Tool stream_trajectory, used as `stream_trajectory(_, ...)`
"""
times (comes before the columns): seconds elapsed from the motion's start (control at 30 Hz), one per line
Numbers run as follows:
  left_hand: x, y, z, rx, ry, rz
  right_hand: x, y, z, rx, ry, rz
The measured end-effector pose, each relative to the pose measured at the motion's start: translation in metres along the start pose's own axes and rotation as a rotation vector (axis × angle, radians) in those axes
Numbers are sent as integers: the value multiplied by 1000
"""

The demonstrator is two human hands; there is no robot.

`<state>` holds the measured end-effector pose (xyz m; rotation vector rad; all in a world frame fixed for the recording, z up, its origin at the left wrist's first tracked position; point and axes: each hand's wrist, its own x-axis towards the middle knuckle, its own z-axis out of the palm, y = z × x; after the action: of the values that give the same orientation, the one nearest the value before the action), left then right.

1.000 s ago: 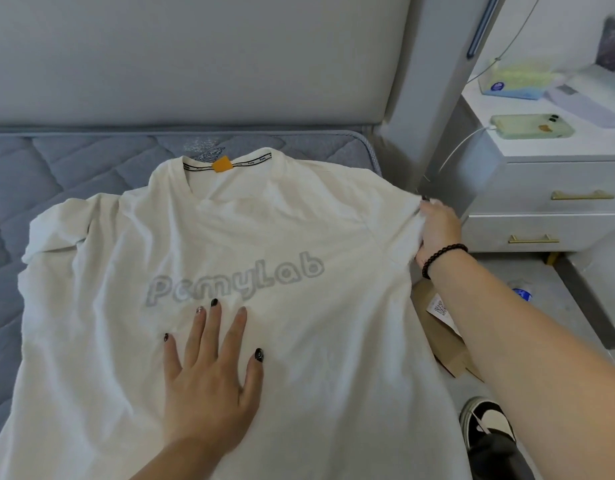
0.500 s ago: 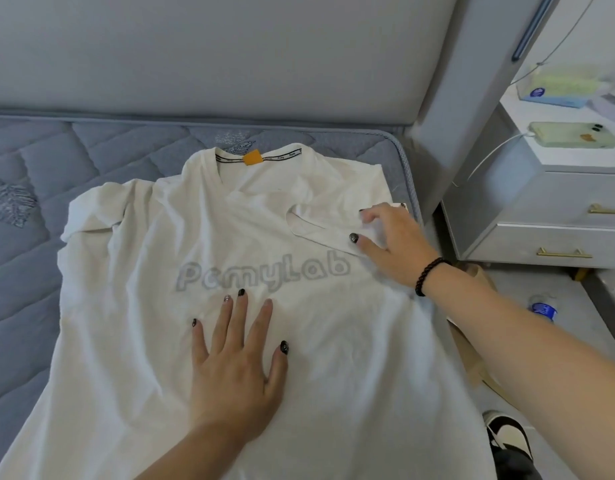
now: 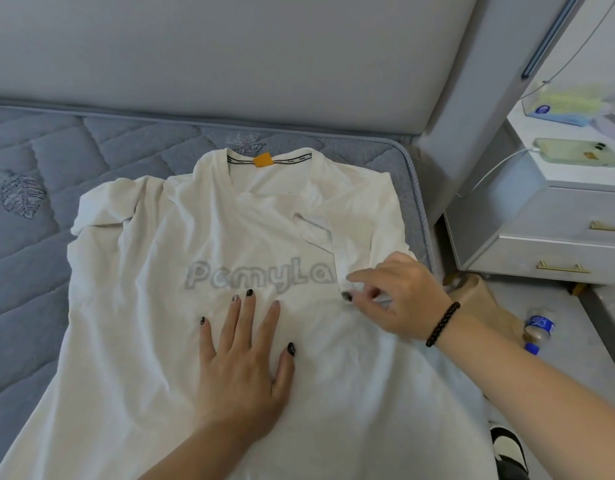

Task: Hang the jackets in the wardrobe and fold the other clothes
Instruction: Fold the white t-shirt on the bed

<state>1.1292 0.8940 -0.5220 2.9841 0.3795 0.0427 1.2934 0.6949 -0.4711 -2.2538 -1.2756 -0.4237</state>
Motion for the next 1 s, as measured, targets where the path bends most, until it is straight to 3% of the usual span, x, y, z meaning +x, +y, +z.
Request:
stream_trajectory(0.1,0,0,0,14,-2,-2,7,2,1,-47,86,203)
stream_trajectory(0.2,0,-1,0,4,2,0,23,-6,18,-60,-72,431)
stream_trajectory(0.33,0,1,0,-28,1,-4,52,-45,65,19,-157,369)
stream_trajectory(0.47,0,1,-7,-116,8,-38,92,-64,113,98,-278,448)
stream_trajectory(0.57,-6,0,-9,-410,140,-96,87,-63,134,-71,-374,492)
stream_trajectory(0.67,-5,-27,-20,-891,420,-233,81,-58,141,-107,-342,476)
stream_trajectory(0.73,9,-74,-33,-954,581,-361,84,-57,145,-162,-328,458)
stream_trajectory(0.83,39,-169,-50,-958,762,-689,88,-63,148,-236,-322,441)
stream_trajectory(0.9,55,-217,-53,-1143,732,-866,89,-65,147,-261,-323,431)
stream_trajectory(1.0,75,-256,-46,-1599,554,-746,86,-69,147,-277,-262,397)
